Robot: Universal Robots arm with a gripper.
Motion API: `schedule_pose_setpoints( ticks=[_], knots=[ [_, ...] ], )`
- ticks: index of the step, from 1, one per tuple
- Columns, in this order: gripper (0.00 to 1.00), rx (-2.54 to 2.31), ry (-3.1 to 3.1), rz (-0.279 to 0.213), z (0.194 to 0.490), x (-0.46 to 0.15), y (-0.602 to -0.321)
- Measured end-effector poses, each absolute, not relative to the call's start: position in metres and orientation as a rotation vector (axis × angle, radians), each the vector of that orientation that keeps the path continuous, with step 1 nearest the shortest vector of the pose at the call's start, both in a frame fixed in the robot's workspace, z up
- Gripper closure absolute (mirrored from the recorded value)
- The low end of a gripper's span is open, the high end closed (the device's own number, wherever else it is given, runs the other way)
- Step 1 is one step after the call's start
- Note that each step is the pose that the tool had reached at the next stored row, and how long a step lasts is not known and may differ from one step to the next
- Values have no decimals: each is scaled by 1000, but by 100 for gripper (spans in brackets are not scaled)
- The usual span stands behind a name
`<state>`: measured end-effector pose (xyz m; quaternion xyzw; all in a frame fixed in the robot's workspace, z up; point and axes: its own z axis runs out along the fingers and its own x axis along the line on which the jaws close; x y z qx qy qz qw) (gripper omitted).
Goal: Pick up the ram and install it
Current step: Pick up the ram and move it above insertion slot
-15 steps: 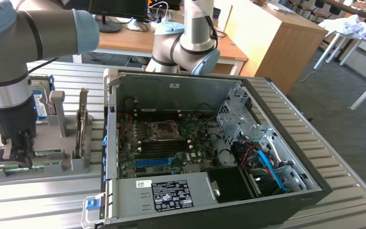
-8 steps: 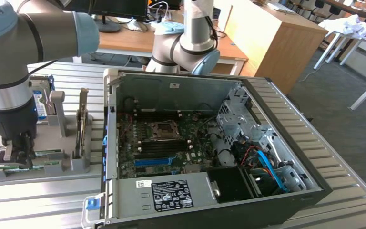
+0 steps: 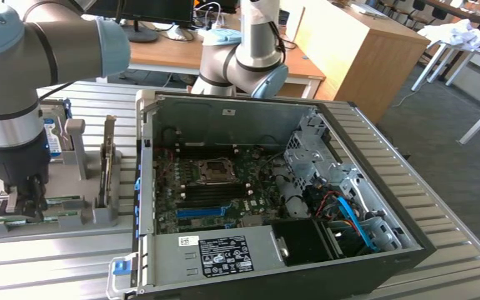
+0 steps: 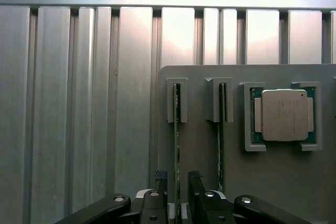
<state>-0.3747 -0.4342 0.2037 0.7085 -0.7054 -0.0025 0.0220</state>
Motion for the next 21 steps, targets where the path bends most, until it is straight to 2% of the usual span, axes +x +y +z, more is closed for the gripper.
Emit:
schedule_pose_setpoints(
  ticks=[21],
  knots=[
    [70, 2195, -2186, -8, 203, -365, -434]
  ],
)
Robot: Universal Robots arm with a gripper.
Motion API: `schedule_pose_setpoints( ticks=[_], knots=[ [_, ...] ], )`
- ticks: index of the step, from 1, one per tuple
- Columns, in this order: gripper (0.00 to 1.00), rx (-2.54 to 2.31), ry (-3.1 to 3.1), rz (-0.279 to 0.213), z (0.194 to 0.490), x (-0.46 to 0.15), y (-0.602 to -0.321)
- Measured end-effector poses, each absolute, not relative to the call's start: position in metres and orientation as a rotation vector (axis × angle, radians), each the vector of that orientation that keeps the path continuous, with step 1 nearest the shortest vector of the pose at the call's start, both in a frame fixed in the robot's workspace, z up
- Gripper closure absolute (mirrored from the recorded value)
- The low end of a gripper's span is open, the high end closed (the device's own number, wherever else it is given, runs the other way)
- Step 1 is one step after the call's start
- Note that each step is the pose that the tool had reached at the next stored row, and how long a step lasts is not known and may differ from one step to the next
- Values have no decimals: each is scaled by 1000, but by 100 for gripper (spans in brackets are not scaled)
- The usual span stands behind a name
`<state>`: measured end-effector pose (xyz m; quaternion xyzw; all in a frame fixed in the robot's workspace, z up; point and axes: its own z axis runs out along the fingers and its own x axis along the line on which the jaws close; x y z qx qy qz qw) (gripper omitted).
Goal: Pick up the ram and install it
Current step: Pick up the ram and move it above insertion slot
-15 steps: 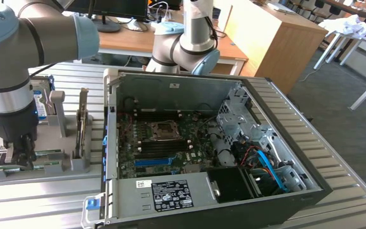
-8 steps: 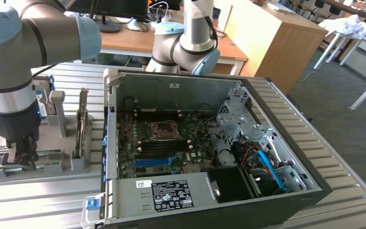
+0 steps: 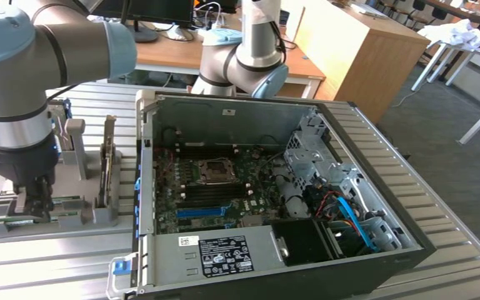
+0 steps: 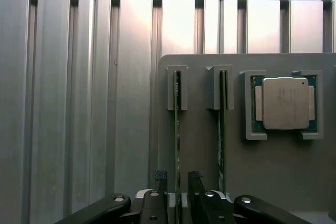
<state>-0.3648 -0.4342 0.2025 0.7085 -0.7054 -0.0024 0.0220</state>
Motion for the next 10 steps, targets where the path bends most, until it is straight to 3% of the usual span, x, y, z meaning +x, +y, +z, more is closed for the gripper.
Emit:
schedule_pose_setpoints(
  ticks=[10],
  knots=[
    [70, 2195, -2185, -8, 203, -364, -434]
  ],
)
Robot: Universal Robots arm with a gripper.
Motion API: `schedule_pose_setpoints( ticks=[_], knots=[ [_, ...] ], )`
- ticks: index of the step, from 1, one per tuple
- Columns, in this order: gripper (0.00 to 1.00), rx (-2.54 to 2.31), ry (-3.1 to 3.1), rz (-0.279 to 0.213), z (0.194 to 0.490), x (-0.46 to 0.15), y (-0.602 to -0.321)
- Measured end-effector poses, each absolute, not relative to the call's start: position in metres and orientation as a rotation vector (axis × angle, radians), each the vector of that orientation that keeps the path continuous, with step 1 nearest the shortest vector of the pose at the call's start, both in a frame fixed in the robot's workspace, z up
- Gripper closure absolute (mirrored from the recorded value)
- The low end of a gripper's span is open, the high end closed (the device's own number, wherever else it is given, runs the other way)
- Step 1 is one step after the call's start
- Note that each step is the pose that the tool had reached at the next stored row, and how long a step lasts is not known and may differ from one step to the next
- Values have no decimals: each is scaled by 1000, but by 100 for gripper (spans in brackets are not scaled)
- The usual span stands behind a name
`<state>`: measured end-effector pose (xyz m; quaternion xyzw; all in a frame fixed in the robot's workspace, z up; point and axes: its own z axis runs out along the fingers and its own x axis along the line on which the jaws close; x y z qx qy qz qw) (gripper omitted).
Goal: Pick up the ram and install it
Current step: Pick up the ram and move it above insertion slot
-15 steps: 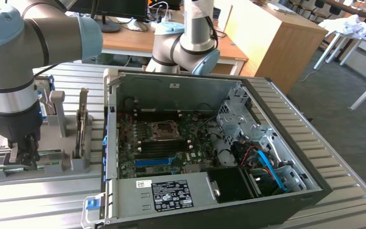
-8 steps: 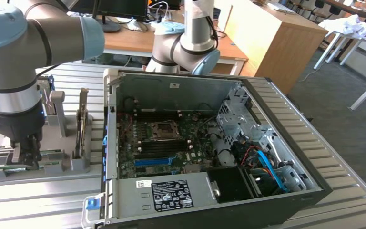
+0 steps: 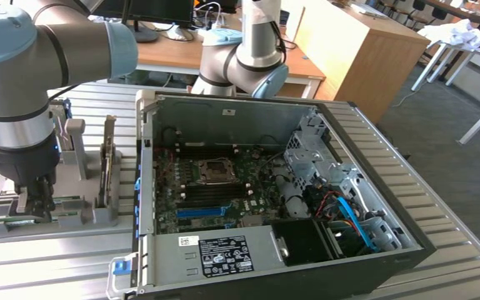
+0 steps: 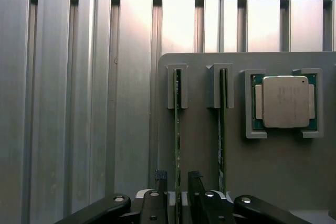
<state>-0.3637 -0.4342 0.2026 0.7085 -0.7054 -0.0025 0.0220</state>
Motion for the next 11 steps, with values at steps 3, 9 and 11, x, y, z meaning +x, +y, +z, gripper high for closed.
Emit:
schedule_pose_setpoints(
  ticks=[3, 9, 11],
  knots=[
    [70, 2195, -2185, -8, 203, -364, -434],
    [79, 2195, -2185, -8, 203, -364, -434],
    [79, 2195, -2185, -8, 203, -364, -434]
  ],
)
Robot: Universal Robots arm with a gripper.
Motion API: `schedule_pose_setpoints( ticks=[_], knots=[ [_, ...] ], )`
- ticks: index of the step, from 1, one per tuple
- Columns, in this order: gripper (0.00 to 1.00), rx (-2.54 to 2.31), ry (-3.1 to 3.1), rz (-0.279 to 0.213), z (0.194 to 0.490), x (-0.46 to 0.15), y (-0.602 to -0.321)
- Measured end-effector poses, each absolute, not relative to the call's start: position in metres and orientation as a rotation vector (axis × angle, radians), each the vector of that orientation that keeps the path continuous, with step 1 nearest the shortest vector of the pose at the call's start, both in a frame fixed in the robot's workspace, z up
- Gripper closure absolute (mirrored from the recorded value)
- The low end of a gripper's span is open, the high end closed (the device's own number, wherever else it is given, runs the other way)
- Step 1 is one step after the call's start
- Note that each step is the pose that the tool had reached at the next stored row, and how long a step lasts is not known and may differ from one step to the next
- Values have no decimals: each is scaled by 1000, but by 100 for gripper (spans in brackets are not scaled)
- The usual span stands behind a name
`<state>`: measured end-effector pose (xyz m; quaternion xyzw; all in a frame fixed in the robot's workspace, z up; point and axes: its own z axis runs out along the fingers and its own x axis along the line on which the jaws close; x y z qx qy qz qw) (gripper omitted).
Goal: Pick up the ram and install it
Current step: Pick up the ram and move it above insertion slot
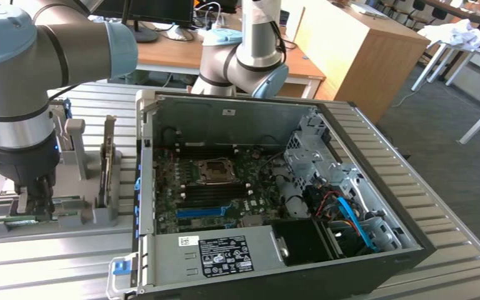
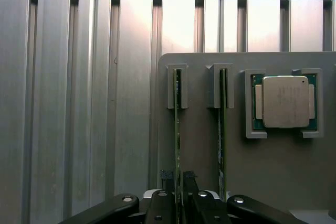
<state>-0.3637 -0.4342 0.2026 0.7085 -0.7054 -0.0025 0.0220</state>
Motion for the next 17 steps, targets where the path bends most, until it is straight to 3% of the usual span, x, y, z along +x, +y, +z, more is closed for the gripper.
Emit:
schedule_pose_setpoints(
  ticks=[14, 16, 17],
  knots=[
    [79, 2195, -2185, -8, 203, -364, -434],
    [80, 2195, -2185, -8, 203, -364, -434],
    [87, 2195, -2185, -8, 203, -364, -434]
  ],
)
